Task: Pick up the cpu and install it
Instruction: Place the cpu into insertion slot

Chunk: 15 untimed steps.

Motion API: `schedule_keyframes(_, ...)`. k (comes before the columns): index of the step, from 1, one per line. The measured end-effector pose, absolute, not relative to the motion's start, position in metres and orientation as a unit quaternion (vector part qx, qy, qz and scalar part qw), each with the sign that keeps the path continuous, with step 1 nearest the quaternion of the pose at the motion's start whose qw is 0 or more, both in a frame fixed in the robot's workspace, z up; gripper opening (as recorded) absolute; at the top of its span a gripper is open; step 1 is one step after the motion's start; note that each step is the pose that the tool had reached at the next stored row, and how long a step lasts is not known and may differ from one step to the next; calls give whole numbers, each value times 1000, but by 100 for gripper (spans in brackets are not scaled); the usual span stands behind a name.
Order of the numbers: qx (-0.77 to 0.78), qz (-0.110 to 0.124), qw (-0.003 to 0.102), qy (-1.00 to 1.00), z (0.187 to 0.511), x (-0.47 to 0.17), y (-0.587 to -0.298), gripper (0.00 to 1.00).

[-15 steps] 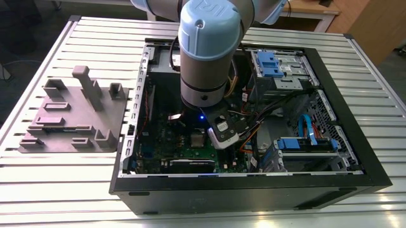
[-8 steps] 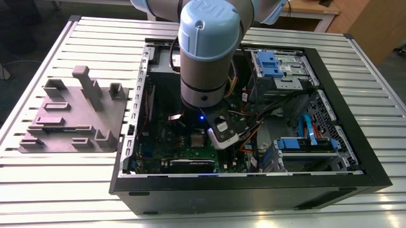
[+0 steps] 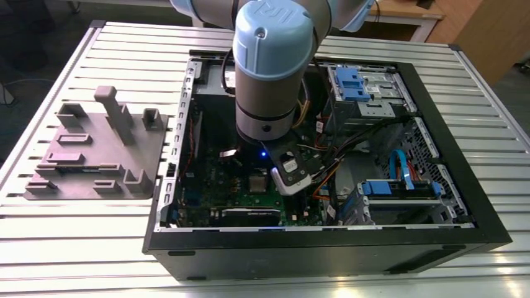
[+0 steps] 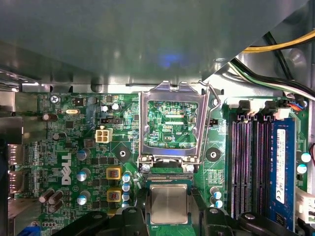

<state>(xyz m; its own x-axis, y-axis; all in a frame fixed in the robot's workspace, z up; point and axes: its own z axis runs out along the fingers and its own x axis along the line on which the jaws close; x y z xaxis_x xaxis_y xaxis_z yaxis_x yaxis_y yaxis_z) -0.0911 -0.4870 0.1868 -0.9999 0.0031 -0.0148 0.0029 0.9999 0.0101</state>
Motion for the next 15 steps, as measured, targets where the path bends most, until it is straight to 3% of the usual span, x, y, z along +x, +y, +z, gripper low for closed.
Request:
schedule_keyframes(2,1,5,8,1000,186,-91,-487,45)
schedule_keyframes(3,1,5,7,1000,186,-91,-487,50)
schedule_keyframes(15,1,6,7,1000,194,-91,-487,50)
